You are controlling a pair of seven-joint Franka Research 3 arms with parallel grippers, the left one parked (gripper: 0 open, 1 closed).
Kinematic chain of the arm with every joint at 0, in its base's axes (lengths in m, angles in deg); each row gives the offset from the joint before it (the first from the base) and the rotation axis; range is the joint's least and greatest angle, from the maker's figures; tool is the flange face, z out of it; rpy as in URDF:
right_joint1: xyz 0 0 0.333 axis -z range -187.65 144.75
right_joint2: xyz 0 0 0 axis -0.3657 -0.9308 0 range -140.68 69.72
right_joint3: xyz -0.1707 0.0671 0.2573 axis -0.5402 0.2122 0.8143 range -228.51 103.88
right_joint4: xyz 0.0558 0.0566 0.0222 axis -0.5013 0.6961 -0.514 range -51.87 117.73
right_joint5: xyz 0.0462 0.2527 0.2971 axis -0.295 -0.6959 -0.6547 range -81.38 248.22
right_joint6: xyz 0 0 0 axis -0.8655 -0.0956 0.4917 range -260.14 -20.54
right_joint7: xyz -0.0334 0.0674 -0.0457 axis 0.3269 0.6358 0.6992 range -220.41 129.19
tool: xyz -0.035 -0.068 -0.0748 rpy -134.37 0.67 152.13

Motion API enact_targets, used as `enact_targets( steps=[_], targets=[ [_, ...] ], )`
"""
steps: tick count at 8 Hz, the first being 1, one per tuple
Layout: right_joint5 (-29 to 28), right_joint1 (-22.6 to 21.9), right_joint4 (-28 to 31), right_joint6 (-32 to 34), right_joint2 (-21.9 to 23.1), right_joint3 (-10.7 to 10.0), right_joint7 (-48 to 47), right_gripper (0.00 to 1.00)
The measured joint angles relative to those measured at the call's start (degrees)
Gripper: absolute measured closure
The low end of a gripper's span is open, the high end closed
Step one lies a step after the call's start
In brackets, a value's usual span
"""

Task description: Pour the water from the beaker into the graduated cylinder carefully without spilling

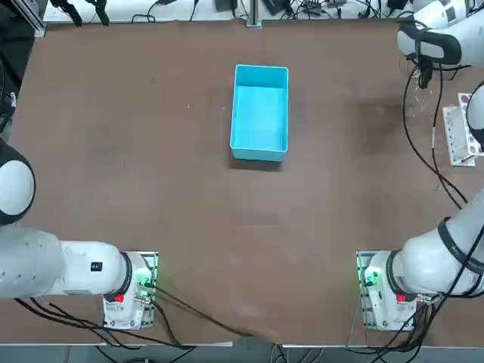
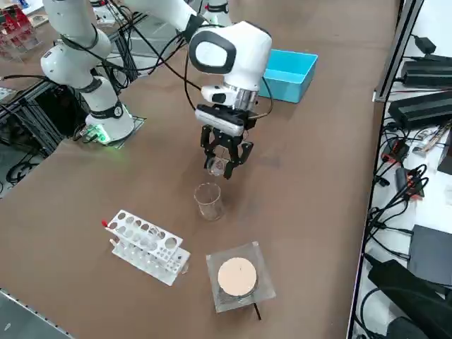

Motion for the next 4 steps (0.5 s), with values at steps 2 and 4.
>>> enact_targets(
  steps=[2,4],
  targets=[
    [-3.8,0.97,1.03,-0.76,0.7,0.01,3.4,0.39],
    [-8.51,2.41,2.6,-1.14,2.26,0.03,7.63,0.39]
  ],
)
